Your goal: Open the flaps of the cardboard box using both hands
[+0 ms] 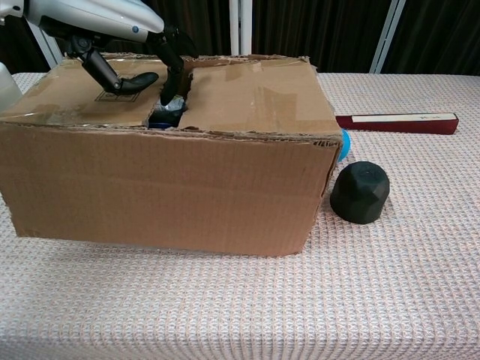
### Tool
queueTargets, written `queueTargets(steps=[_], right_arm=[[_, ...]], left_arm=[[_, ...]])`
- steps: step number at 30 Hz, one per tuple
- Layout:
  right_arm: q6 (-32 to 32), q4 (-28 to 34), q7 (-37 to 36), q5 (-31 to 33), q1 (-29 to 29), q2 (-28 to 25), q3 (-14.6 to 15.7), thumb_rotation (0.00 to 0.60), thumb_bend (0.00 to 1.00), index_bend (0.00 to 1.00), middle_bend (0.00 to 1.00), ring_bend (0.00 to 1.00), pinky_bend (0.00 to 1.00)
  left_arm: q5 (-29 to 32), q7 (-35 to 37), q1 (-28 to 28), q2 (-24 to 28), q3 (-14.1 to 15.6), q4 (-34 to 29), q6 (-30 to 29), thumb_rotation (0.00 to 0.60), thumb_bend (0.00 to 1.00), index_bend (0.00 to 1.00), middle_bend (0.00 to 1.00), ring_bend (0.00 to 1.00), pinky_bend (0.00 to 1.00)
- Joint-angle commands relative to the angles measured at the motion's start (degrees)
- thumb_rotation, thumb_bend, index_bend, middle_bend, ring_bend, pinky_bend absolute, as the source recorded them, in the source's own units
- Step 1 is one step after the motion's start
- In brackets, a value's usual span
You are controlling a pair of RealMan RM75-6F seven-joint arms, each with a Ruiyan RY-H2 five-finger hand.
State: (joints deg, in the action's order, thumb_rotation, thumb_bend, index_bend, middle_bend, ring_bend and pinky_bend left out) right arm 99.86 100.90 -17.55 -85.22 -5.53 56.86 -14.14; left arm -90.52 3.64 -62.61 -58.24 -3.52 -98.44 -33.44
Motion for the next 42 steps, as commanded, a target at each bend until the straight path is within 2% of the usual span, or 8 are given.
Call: queueTargets(steps=[1, 8, 19, 27, 34, 38, 42], right_arm=[[-0.15, -0.02, 0.02, -0.02, -0.02, 0.09, -0.1, 0.6, 0.16, 0.0, 0.0, 0.0, 0.0], [-0.35, 0.2, 0.09, -0.31, 0.05, 0.14, -0.33, 0.6, 0.16, 0.0, 0.0, 0.0, 0.0], [-0.91, 0.32, 0.04, -0.18, 0.03, 0.36, -0.75, 0.6, 0.16, 0.0, 0.0, 0.0, 0.0], [-1.4, 0.36, 0.28, -0.21, -0.1, 0.67, -0.87, 0.6, 0.17, 0.0, 0.0, 0.0, 0.0], [-1.87, 0.63, 0.67, -0.32, -0.34, 0.94, -0.97, 0.6, 0.17, 0.0, 0.0, 0.0, 0.0], [-2.09, 0.94, 1.15, -0.6, -0.54, 1.15, -0.97, 0.6, 0.17, 0.0, 0.0, 0.0, 0.0], [-2.3, 1.24, 1.73, -0.76, -0.7, 1.34, -0.98, 0.6, 0.17, 0.0, 0.0, 0.0, 0.0]], left_arm=[[1.35, -2.02, 0.31, 1.14, 0.06, -0.92, 0.57, 0.404, 0.67, 0.44, 0.4, 0.05, 0.16], [3.43, -3.37, 1.13, 3.65, -0.25, -3.14, 0.38, 0.405, 0.67, 0.45, 0.41, 0.05, 0.16], [3.03, -1.0, 3.02, 10.25, -1.7, -8.39, -2.65, 0.404, 0.67, 0.45, 0.42, 0.05, 0.16], [0.64, 4.85, 5.32, 15.02, -2.36, -10.54, -6.02, 0.404, 0.67, 0.45, 0.42, 0.05, 0.16], [-1.04, 8.99, 7.28, 18.06, -2.12, -10.82, -7.47, 0.365, 0.67, 0.44, 0.42, 0.05, 0.16], [-1.47, 10.76, 8.89, 19.53, -1.91, -10.51, -8.87, 0.362, 0.67, 0.44, 0.42, 0.05, 0.16], [-1.66, 15.78, 10.75, 21.48, -1.81, -10.63, -10.66, 0.356, 0.67, 0.43, 0.42, 0.05, 0.16]])
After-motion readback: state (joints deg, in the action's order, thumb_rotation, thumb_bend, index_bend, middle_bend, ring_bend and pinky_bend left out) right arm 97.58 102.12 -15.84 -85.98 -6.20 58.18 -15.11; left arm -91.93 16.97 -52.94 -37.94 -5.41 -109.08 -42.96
